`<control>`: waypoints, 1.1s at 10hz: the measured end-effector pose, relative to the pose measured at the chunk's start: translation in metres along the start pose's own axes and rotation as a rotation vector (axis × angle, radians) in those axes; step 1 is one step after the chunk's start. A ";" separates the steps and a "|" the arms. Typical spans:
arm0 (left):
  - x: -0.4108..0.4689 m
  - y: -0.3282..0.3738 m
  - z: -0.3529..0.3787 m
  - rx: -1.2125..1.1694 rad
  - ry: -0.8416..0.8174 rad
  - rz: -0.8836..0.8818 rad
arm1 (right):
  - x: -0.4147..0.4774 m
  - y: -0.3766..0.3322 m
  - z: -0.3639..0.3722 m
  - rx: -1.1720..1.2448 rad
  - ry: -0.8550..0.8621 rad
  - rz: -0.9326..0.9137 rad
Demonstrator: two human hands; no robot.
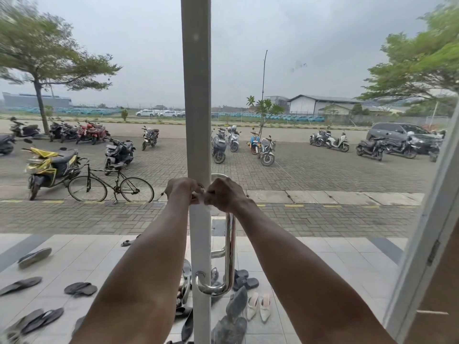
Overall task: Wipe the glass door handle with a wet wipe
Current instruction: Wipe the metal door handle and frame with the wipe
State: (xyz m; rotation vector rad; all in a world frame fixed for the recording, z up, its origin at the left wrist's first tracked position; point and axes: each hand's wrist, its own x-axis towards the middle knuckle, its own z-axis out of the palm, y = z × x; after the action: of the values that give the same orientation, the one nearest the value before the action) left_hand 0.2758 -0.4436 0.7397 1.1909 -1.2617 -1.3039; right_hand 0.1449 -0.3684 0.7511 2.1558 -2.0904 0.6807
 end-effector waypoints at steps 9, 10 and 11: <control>0.018 0.006 -0.002 0.113 0.166 -0.173 | 0.006 -0.004 -0.001 0.006 -0.017 0.018; 0.004 0.011 -0.001 0.139 0.217 -0.143 | 0.009 -0.003 0.001 0.025 -0.003 0.010; 0.008 0.007 -0.001 0.131 0.223 -0.132 | 0.007 0.000 0.006 0.057 0.032 -0.010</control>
State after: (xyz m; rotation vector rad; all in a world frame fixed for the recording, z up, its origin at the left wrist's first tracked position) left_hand 0.2756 -0.4518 0.7466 1.4909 -1.1345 -1.1584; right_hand 0.1464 -0.3768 0.7485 2.1672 -2.0677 0.7775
